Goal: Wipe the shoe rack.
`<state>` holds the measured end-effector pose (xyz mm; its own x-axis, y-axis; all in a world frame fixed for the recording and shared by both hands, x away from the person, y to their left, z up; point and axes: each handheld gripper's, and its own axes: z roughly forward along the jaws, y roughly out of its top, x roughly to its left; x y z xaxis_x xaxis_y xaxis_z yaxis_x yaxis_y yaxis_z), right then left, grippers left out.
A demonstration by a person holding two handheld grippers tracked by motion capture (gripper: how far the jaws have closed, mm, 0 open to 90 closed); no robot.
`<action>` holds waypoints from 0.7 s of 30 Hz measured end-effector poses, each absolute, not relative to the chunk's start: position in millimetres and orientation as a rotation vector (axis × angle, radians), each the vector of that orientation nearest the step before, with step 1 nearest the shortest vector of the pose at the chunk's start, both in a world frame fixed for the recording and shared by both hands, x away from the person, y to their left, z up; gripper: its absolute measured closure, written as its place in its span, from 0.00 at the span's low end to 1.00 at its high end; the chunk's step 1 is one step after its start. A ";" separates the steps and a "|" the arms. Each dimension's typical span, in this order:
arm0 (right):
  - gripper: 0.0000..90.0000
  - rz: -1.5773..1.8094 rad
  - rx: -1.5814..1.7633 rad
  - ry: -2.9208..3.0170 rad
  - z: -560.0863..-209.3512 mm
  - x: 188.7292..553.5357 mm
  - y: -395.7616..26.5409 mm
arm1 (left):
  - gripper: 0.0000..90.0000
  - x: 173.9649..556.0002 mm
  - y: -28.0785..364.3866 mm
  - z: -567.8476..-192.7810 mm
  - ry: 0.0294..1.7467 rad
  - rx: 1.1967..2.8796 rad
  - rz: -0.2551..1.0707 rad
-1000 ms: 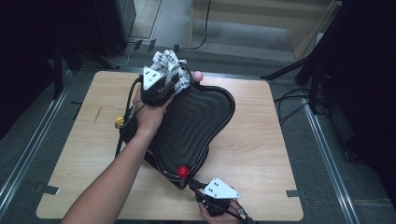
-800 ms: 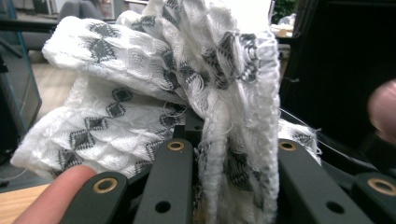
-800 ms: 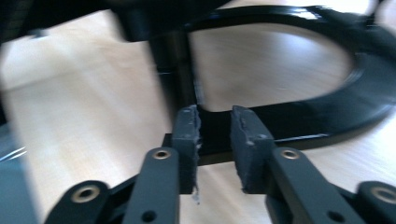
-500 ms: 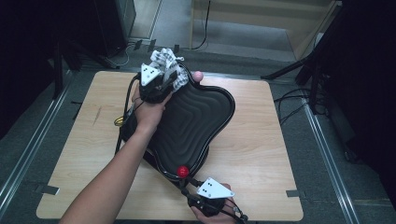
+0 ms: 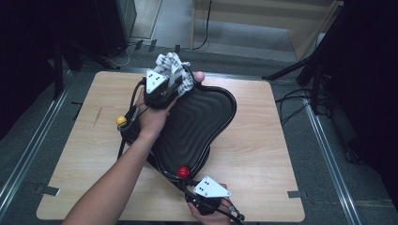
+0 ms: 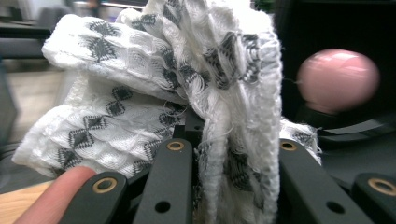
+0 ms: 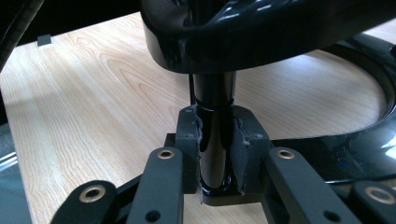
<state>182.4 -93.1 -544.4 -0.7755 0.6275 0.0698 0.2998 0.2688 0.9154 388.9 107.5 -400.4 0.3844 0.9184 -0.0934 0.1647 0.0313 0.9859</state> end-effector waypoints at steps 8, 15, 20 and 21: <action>0.84 1.495 0.824 2.245 -543.9 182.7 -93.1 | 0.86 416.1 124.8 -393.0 1.127 1.403 0.845; 0.84 1.502 0.810 2.250 -544.4 183.6 -94.0 | 0.86 399.4 107.1 -396.5 1.015 1.455 0.756; 0.84 1.495 0.804 2.252 -544.0 183.3 -93.5 | 0.86 381.2 85.8 -400.3 0.954 1.505 0.762; 0.84 1.493 0.804 2.252 -544.0 182.9 -93.2 | 0.85 381.2 85.8 -400.3 0.954 1.505 0.762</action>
<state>182.9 -93.2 -544.0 -0.7900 0.6118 0.0411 0.2761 0.2951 0.9147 381.2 85.8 -400.3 0.4606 0.8865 -0.0444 0.1520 -0.0295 0.9879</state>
